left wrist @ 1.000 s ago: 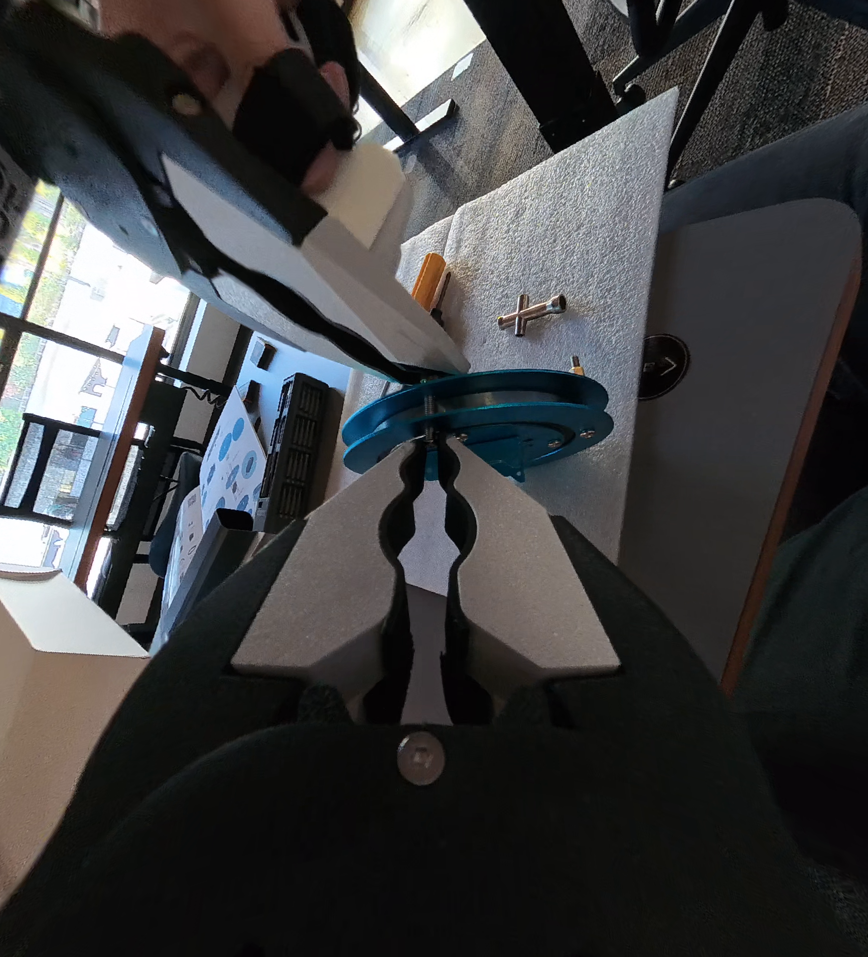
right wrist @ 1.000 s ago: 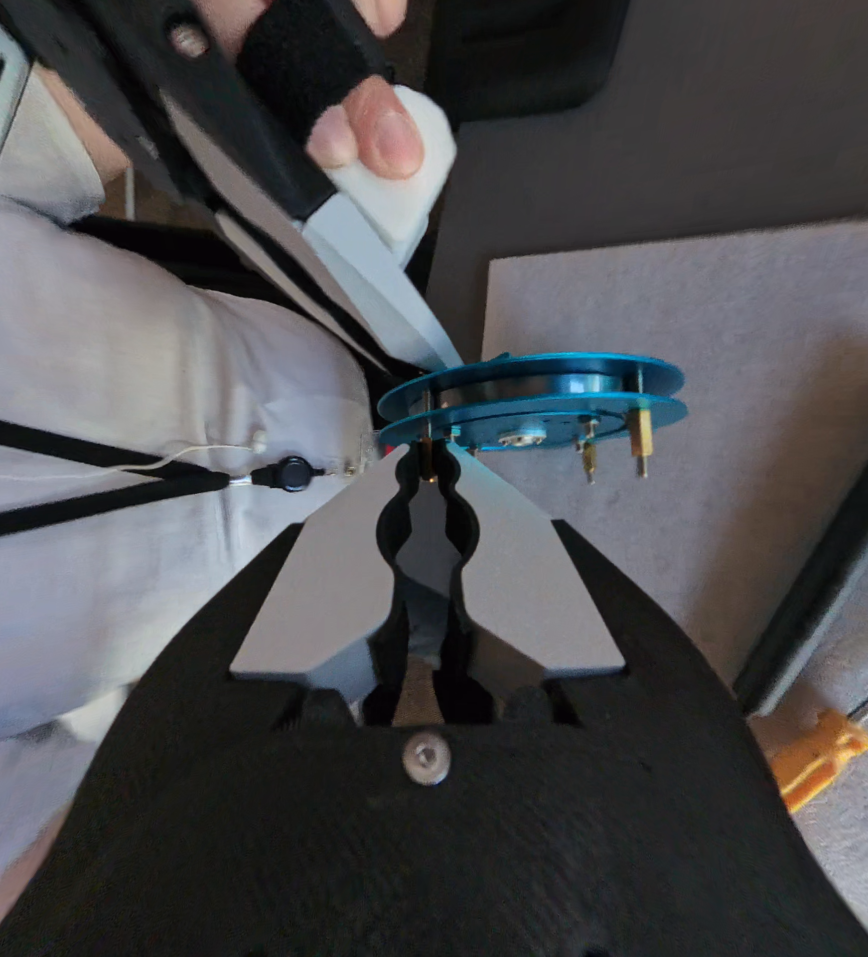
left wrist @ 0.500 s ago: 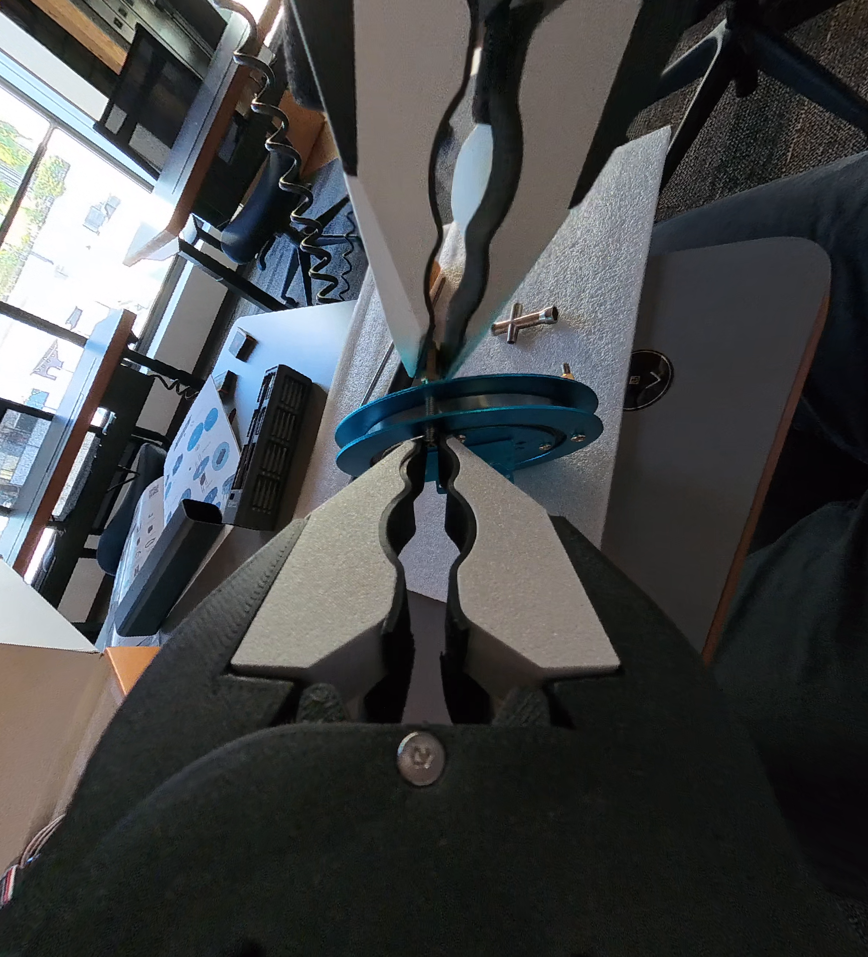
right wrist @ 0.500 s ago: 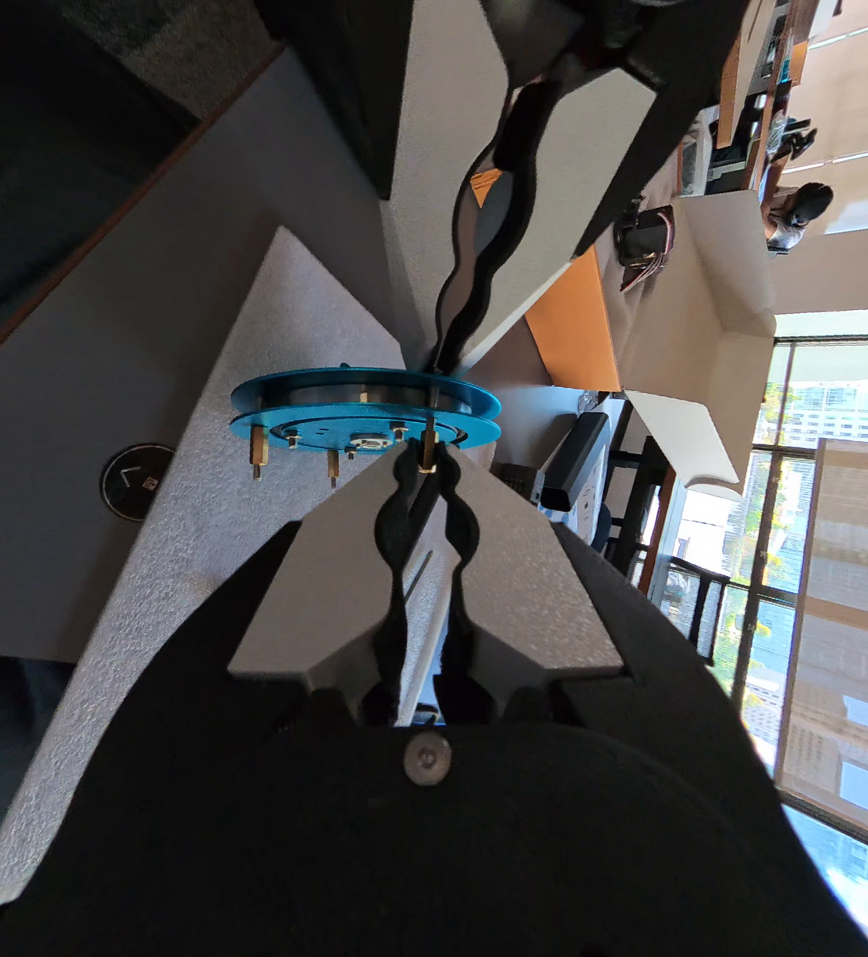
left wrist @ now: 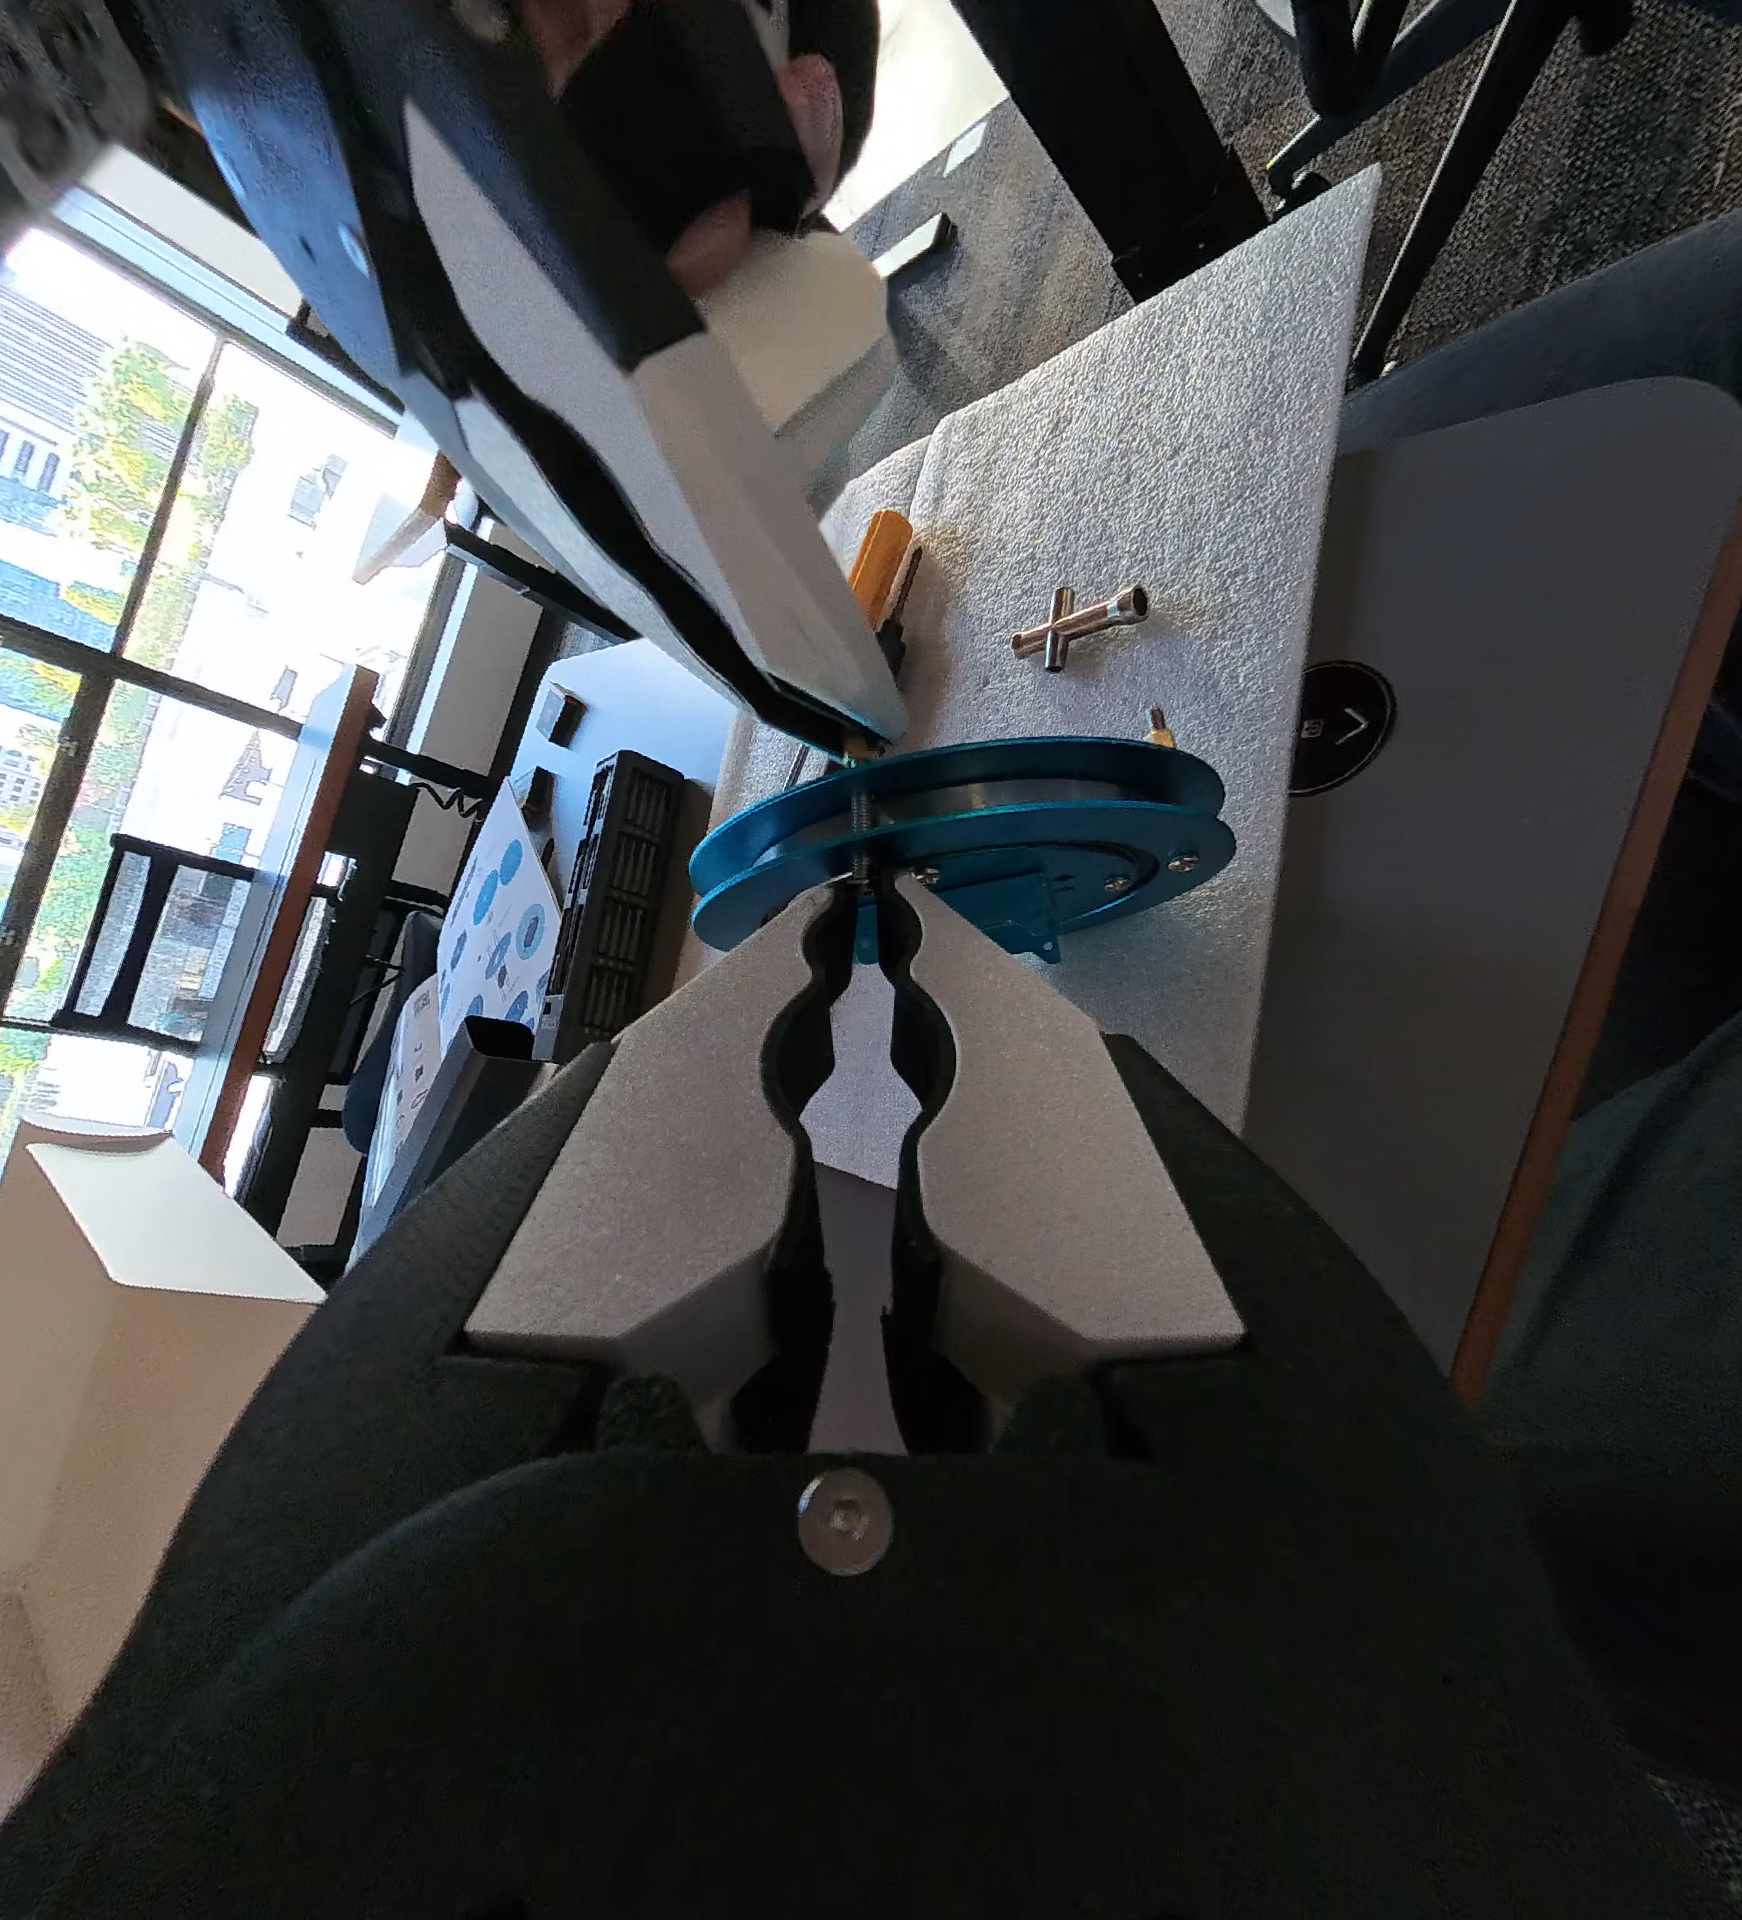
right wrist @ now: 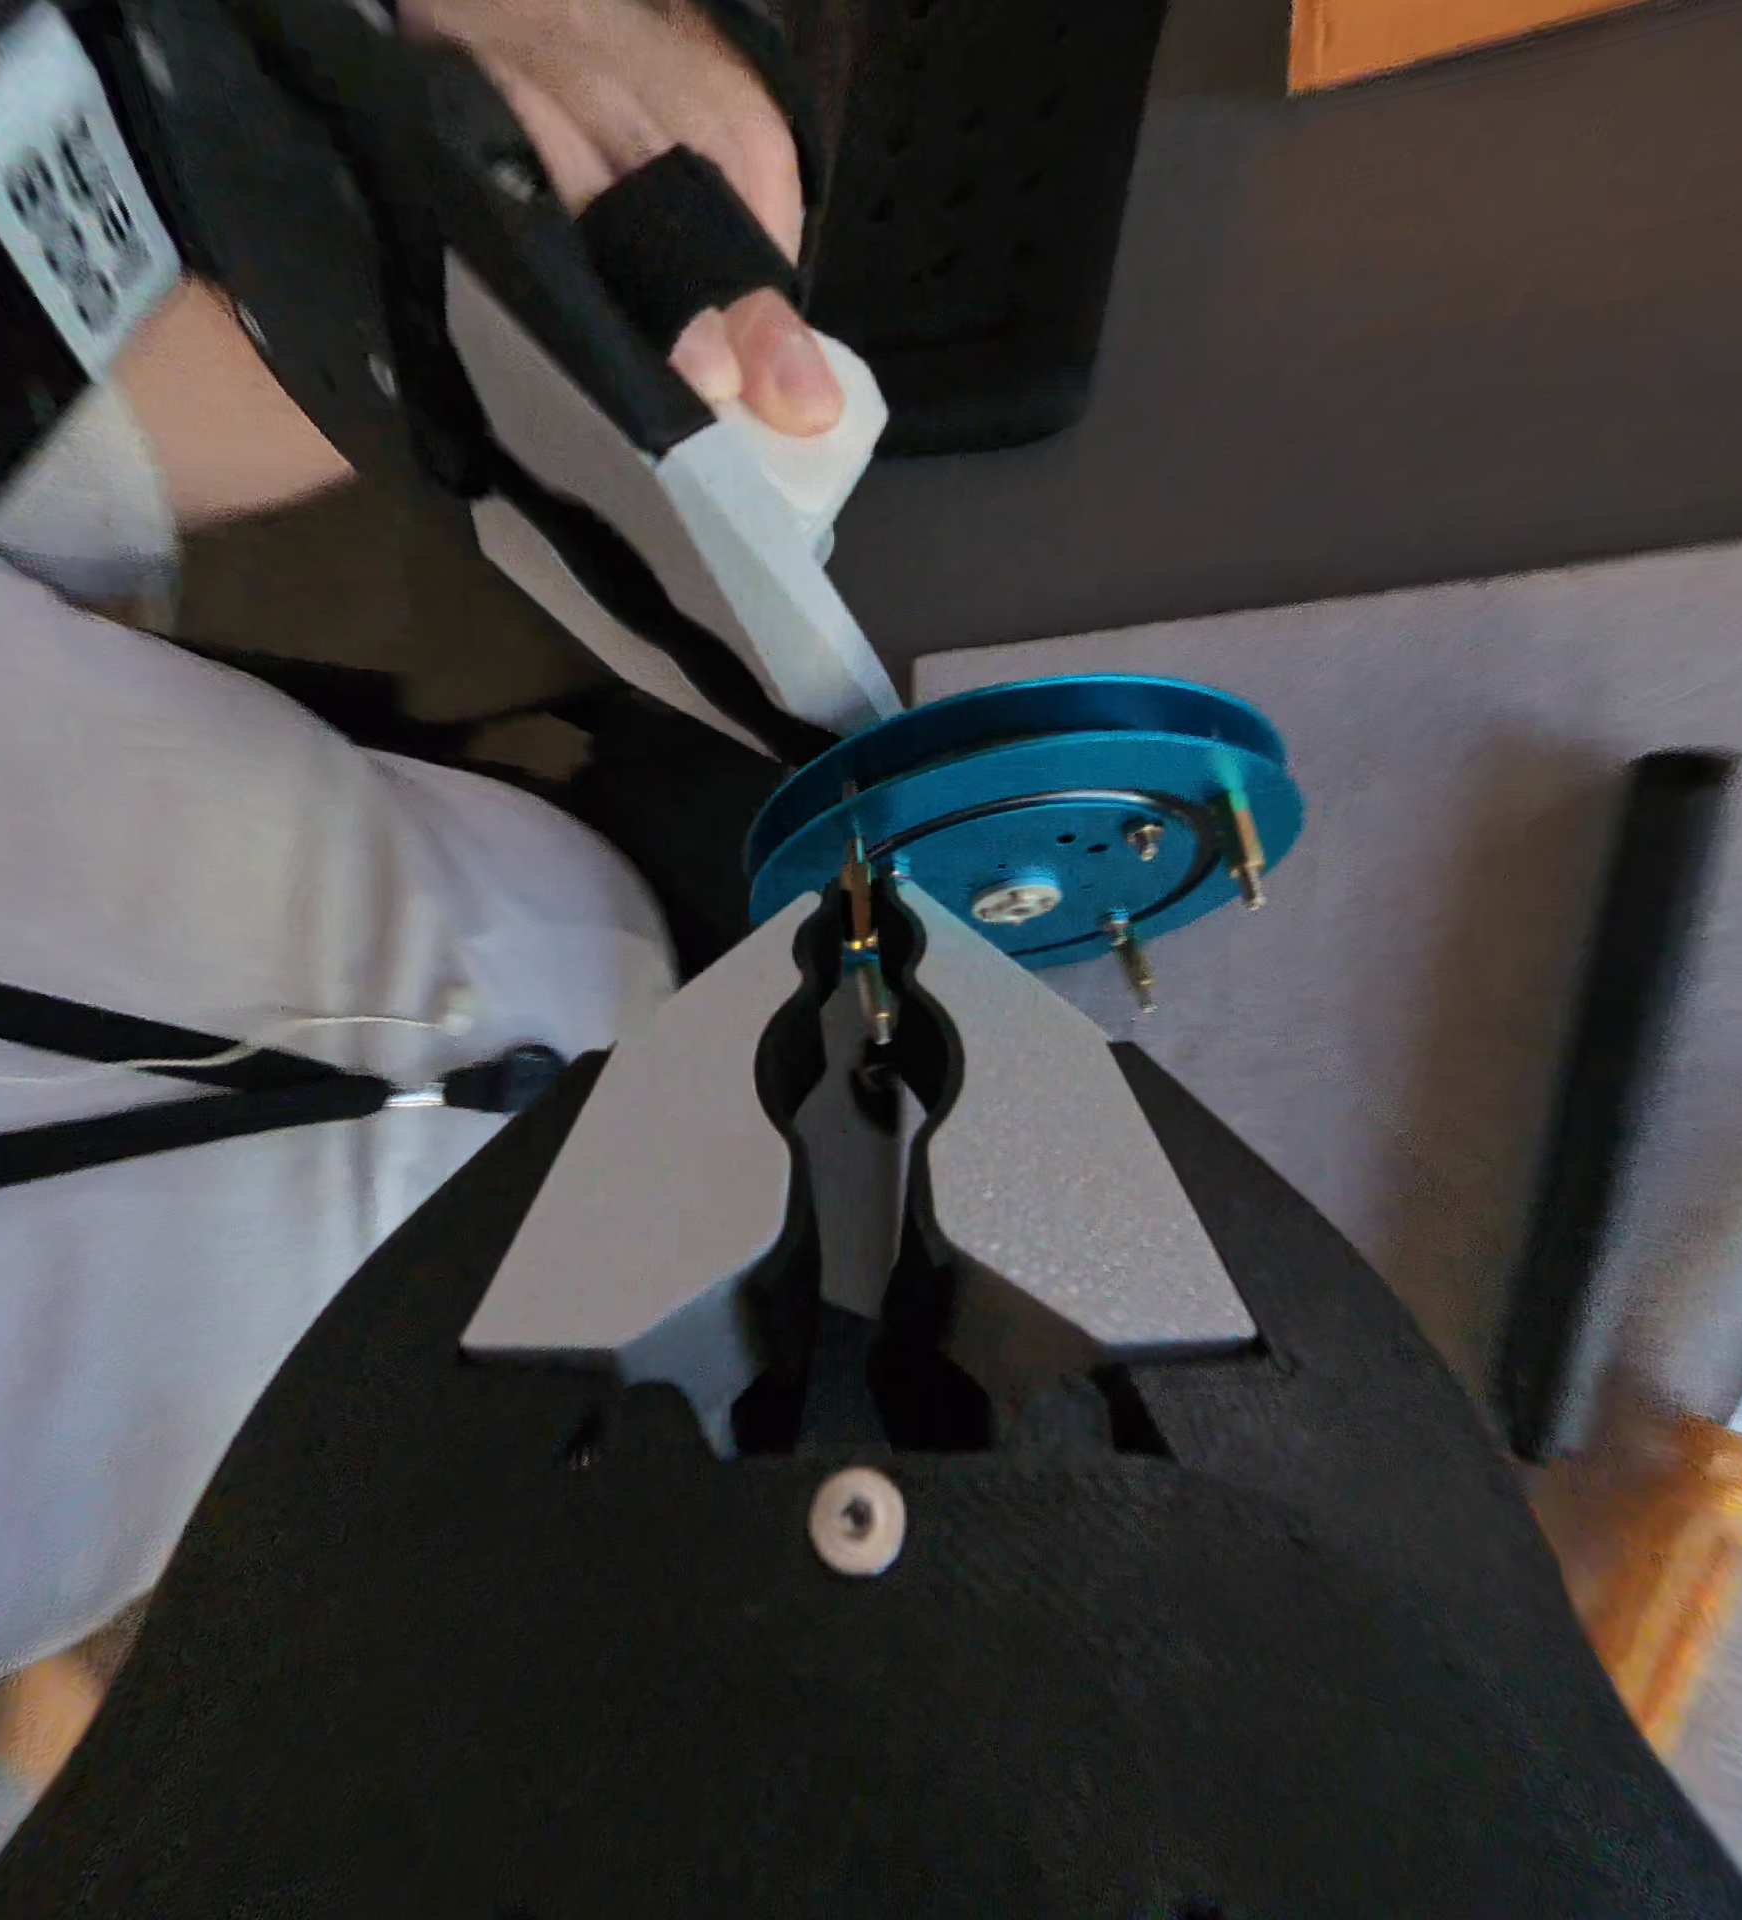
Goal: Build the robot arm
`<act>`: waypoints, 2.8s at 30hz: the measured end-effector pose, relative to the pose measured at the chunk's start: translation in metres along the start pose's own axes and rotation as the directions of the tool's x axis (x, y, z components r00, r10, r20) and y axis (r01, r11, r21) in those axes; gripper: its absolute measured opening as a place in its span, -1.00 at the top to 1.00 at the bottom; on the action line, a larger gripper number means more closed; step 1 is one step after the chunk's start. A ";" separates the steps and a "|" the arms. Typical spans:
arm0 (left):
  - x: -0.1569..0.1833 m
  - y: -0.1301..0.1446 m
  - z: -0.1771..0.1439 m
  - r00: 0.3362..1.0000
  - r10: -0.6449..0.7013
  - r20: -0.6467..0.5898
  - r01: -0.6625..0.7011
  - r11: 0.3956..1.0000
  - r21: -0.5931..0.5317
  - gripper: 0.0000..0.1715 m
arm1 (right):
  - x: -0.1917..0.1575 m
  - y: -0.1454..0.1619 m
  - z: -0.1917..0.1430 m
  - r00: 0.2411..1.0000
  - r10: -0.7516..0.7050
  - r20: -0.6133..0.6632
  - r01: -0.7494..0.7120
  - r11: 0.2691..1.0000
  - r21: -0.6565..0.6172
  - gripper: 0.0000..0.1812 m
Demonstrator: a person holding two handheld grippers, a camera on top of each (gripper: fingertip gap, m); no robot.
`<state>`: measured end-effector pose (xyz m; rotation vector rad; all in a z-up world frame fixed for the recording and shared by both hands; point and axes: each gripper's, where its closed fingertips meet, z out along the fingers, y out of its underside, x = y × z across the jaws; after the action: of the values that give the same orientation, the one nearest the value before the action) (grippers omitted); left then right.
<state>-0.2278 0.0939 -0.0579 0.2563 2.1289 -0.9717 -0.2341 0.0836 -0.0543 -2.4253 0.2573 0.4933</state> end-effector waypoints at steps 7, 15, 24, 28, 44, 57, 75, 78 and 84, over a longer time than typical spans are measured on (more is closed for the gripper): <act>-0.002 0.003 0.000 1.000 -0.017 0.003 0.017 1.000 0.001 0.97 | 0.004 0.001 -0.004 0.824 -0.517 -0.231 0.528 0.849 -0.017 0.65; -0.003 0.005 0.000 0.998 -0.057 -0.014 0.058 0.998 0.013 0.96 | 0.006 -0.013 -0.010 0.214 -0.774 -0.596 0.808 0.483 -0.338 0.77; -0.004 0.007 -0.001 1.000 -0.028 0.002 0.028 1.000 -0.001 0.97 | 0.008 -0.008 -0.002 0.787 -0.464 -0.407 0.528 0.848 0.055 0.96; -0.003 0.005 0.000 1.000 -0.013 0.000 0.013 1.000 0.001 0.97 | 0.002 -0.003 0.000 0.997 0.051 0.056 -0.061 0.979 0.194 0.96; -0.005 0.009 -0.001 0.999 -0.053 0.013 0.053 0.998 0.031 0.97 | 0.007 -0.010 -0.012 0.711 -0.456 -0.536 0.694 0.578 0.429 0.39; -0.004 0.004 0.001 0.994 -0.103 -0.046 0.107 0.990 0.088 0.96 | 0.004 -0.010 -0.009 0.760 -0.453 -0.466 0.648 0.575 0.499 0.95; -0.005 -0.001 0.005 0.998 -0.065 0.005 0.064 0.996 0.066 0.97 | 0.007 -0.004 -0.016 0.900 -0.235 -0.368 0.430 0.622 0.654 0.86; -0.004 -0.002 0.006 0.999 -0.052 0.004 0.052 0.997 0.061 0.97 | 0.003 -0.006 -0.019 0.903 -0.235 -0.359 0.424 0.615 0.665 0.96; -0.005 -0.005 0.008 0.999 0.018 0.048 -0.021 0.998 0.053 0.97 | 0.009 -0.005 -0.015 0.953 0.205 0.224 -0.304 0.642 0.704 1.00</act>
<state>-0.2221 0.0857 -0.0550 0.2771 2.0556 -1.0151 -0.2200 0.0776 -0.0447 -1.5552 0.6239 0.5321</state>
